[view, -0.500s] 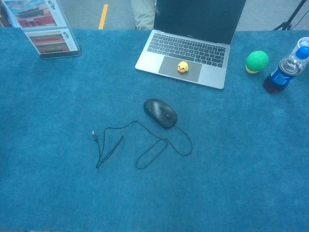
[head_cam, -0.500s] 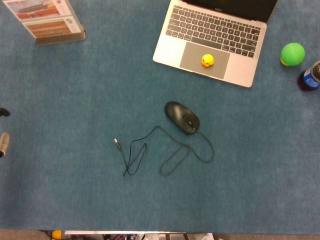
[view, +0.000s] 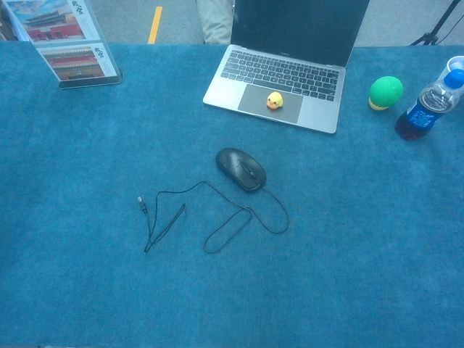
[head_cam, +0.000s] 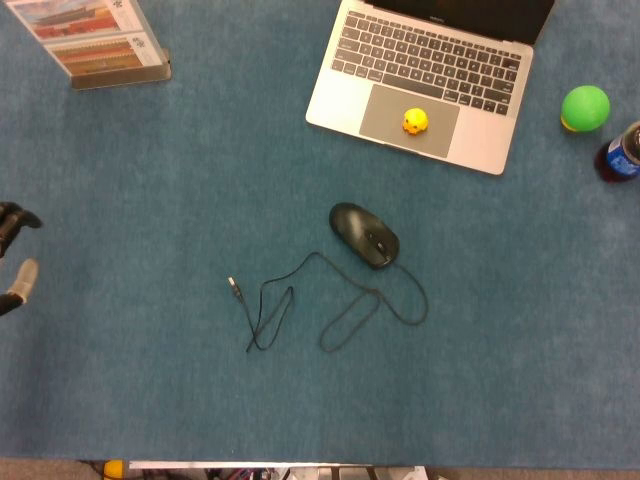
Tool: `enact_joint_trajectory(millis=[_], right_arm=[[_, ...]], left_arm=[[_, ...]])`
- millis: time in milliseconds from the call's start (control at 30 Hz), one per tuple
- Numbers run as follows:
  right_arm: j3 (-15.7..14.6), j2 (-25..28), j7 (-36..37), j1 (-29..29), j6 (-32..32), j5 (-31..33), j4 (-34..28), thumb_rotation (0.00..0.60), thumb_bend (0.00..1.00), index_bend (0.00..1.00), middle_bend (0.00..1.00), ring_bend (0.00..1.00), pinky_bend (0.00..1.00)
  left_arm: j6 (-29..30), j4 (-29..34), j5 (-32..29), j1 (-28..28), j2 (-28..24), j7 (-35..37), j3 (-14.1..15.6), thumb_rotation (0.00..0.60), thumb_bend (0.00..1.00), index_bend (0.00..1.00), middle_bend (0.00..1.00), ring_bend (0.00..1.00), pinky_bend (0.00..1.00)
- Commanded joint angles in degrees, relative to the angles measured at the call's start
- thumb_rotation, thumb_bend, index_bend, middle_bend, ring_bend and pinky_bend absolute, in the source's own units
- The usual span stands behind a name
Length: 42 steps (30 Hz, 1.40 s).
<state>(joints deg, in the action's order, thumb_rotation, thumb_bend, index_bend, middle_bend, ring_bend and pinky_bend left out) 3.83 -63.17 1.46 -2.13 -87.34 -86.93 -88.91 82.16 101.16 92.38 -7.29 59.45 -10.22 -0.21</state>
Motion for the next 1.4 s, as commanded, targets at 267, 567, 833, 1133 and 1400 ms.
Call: enact_joint_trajectory(millis=[267, 567, 833, 1133, 1400], right_arm=[[0.1, -0.03, -0.27, -0.38, 0.39, 0.01, -0.41, 0.6, 0.37, 0.61, 0.45, 0.35, 0.42], [0.15, 0.07, -0.14, -0.18, 0.53, 0.78, -0.06, 0.6, 0.37, 0.61, 0.45, 0.35, 0.42], [0.1, 0.13, -0.25, 0.19, 0.53, 1.47, 0.05, 0.6, 0.37, 0.61, 0.45, 0.35, 0.42], [0.08, 0.29, -0.51, 0.53, 0.21, 1.66, -0.03, 0.6, 0.37, 0.61, 0.45, 0.35, 0.42], [0.1, 0.36, -0.66, 0.57, 0.47, 1.98, -0.05, 0.6, 0.37, 0.61, 0.45, 0.35, 0.42]], left_arm=[[-13.91, 0.92, 2.96, -10.43, -0.99, 8.7, -0.25, 0.6, 0.37, 0.37, 0.36, 0.3, 0.25], [-21.07, -2.62, 3.83, -16.97, 5.57, 12.54, -0.35, 0.6, 0.37, 0.39, 0.36, 0.3, 0.19], [-25.34, -6.31, 6.82, -20.54, 11.54, 9.67, 2.26, 0.6, 0.37, 0.39, 0.36, 0.3, 0.15], [-26.75, -11.48, 9.28, -22.95, 17.77, 8.78, 4.57, 0.6, 0.37, 0.4, 0.34, 0.28, 0.15], [-24.83, -15.85, 9.11, -23.6, 22.78, 9.07, 4.59, 0.6, 0.37, 0.45, 0.13, 0.01, 0.0]])
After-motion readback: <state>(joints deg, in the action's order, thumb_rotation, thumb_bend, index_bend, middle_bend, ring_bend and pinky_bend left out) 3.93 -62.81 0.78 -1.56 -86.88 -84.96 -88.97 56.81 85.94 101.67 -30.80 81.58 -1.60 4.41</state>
